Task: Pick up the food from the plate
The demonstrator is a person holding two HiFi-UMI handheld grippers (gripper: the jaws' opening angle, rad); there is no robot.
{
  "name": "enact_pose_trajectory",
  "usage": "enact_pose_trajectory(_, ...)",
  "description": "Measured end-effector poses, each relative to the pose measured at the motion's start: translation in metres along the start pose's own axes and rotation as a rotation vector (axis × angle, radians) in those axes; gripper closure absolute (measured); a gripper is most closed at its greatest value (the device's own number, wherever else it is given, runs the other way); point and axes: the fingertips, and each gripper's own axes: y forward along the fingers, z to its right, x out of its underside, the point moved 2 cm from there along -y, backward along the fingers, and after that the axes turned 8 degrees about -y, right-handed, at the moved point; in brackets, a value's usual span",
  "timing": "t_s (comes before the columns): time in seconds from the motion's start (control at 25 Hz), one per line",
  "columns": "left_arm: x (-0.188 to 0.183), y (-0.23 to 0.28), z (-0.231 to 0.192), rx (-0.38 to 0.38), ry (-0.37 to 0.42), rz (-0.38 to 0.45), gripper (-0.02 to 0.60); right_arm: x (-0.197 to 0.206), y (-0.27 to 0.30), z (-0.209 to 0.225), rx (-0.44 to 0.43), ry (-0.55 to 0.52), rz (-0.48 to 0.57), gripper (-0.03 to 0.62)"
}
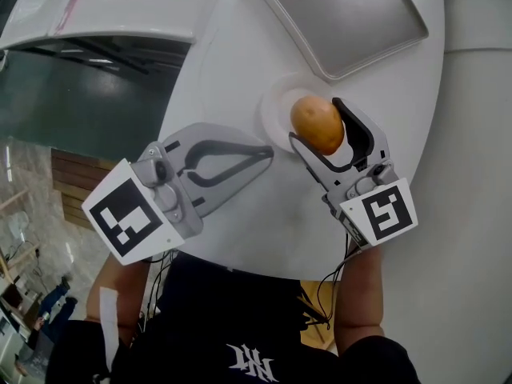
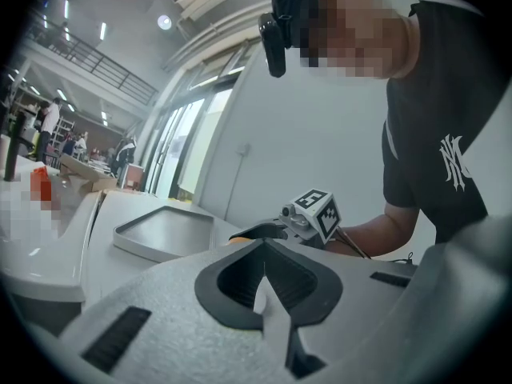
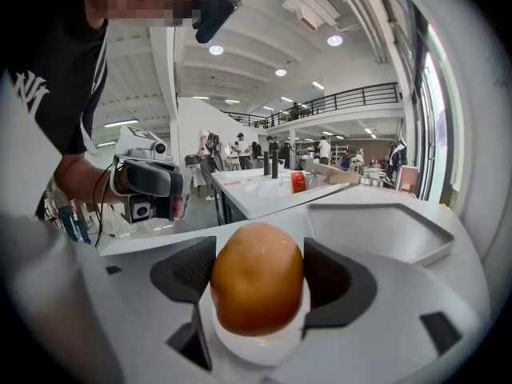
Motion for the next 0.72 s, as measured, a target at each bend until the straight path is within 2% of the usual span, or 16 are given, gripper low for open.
enact_pose_trajectory(0.16,-0.009,-0.008,0.015,0.011,0.024,0.015,0.575,-0.018,-0.010,-0.005,0.026,-0.017,0.030,0.255)
enact_pose_trajectory(0.36,-0.037,-0.033,0.058,0.028,0.057,0.039,0.575,-0.068,-0.044,-0.030,0.064,-0.073,0.071,0.255)
enact_pose_trajectory(0.6,-0.053,-0.045,0.080,0.051,0.107,0.055,0.575,-0.099,-0.062,-0.044,0.103,-0.123,0.130,0.255)
enact_pose_trajectory(0.72,-0.073,-0.061,0.109,0.068,0.143,0.065,0.575,-0.129,-0.087,-0.062,0.140,-0.134,0.151,0.255)
